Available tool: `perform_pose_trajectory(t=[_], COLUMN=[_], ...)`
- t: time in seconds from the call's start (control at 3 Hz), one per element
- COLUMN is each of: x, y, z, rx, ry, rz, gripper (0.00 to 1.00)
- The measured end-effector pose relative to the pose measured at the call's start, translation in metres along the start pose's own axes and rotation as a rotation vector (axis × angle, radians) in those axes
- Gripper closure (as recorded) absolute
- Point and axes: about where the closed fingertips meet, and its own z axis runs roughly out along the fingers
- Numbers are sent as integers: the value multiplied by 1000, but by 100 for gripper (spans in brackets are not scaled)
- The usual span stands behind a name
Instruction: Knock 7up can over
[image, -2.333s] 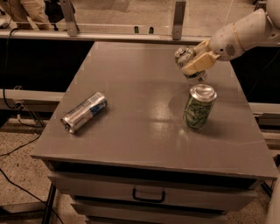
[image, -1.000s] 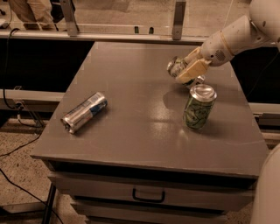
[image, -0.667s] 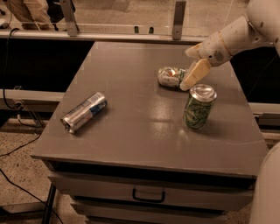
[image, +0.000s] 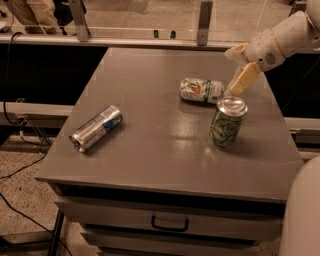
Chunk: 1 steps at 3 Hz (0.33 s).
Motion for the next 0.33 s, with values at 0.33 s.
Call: perform_pose_trajectory(t=[0.33], x=[0], y=[0], z=[0], rx=[0], ry=[0], rz=[0], gripper=[0])
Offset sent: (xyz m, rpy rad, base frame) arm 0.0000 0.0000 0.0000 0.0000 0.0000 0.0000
